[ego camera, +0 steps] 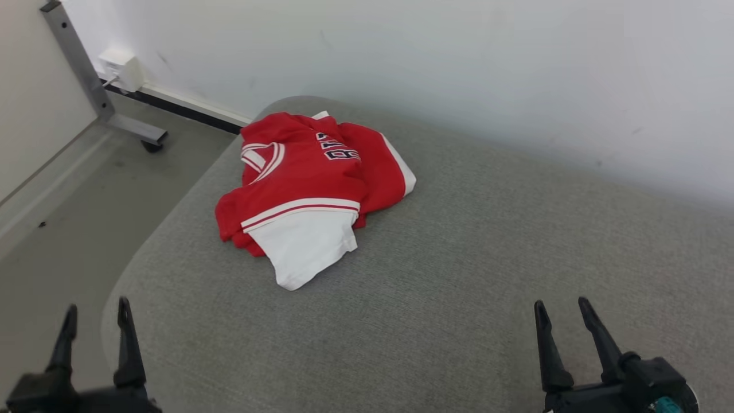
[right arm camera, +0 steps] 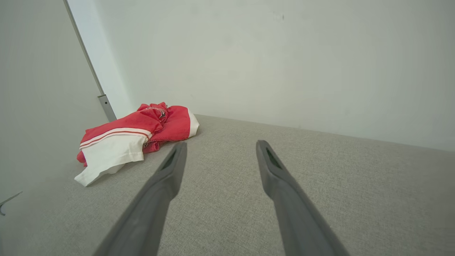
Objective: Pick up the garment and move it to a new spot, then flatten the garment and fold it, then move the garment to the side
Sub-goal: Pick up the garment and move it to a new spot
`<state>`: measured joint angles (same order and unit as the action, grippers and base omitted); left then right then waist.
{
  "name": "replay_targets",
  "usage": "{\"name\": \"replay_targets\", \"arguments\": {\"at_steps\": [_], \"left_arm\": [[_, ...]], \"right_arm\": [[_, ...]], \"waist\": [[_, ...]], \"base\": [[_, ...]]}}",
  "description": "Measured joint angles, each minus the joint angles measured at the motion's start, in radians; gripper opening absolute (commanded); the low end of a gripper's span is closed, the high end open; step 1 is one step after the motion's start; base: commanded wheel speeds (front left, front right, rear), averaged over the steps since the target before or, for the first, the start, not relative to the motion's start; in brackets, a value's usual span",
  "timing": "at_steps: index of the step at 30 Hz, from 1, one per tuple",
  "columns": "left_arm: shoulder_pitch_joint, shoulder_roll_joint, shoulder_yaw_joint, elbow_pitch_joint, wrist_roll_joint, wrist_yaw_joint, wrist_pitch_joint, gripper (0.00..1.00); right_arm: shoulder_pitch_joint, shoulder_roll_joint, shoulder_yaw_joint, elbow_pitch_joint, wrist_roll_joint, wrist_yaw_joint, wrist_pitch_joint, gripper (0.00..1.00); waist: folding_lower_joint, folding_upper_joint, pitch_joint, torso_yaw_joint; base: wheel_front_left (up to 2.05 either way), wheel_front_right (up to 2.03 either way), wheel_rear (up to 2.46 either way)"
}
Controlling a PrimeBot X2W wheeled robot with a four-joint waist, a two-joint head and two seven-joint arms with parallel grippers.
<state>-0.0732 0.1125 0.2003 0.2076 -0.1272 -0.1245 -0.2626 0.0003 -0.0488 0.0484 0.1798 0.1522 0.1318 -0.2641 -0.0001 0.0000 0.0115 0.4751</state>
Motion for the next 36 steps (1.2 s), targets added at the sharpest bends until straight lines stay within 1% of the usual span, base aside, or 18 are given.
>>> {"name": "replay_targets", "arguments": {"at_steps": [3, 10, 15, 20, 27, 32, 36], "left_arm": [[-0.073, 0.018, 0.002, 0.013, -0.027, 0.0, 0.0, 1.0], [-0.323, 0.114, -0.002, 0.064, -0.096, -0.005, 0.005, 1.0], [-0.507, 0.183, -0.026, 0.108, -0.134, -0.006, 0.041, 1.0], [-0.644, 0.254, -0.05, 0.187, -0.175, -0.006, 0.095, 1.0], [-0.73, 0.351, -0.085, 0.332, -0.223, -0.006, 0.186, 1.0], [-0.753, 0.393, -0.13, 0.429, -0.262, -0.007, 0.282, 1.0], [-0.755, 0.419, -0.168, 0.483, -0.29, -0.007, 0.384, 1.0]], "right_arm": [[-0.012, 0.0, -0.016, -0.005, -0.021, 0.0, 0.0, 1.0], [-0.073, -0.008, -0.055, -0.037, -0.053, 0.0, 0.0, 1.0], [-0.116, -0.013, -0.086, -0.059, -0.059, 0.0, 0.0, 1.0], [-0.149, -0.012, -0.096, -0.072, -0.065, 0.0, 0.0, 1.0], [-0.171, -0.008, -0.109, -0.084, -0.065, 0.0, 0.0, 1.0], [-0.184, -0.007, -0.122, -0.087, -0.065, 0.0, 0.0, 1.0], [-0.186, -0.007, -0.123, -0.088, -0.065, 0.0, 0.0, 1.0]], "waist": [[0.0, 0.0, 0.012, -0.029], [0.0001, 0.0001, 0.092, -0.108], [0.0004, 0.0003, 0.179, -0.176], [0.0004, 0.0003, 0.255, -0.255], [0.0004, 0.0003, 0.336, -0.369], [0.0004, 0.0003, 0.381, -0.434], [0.0003, 0.0003, 0.405, -0.473]], "base": [[0.0, 0.0, 0.0], [0.0, 0.0, 0.0], [0.0, 0.0, 0.0], [0.0, 0.0, 0.0], [0.0, 0.0, 0.0], [0.0, 0.0, 0.0], [0.0, 0.0, 0.0]]}}
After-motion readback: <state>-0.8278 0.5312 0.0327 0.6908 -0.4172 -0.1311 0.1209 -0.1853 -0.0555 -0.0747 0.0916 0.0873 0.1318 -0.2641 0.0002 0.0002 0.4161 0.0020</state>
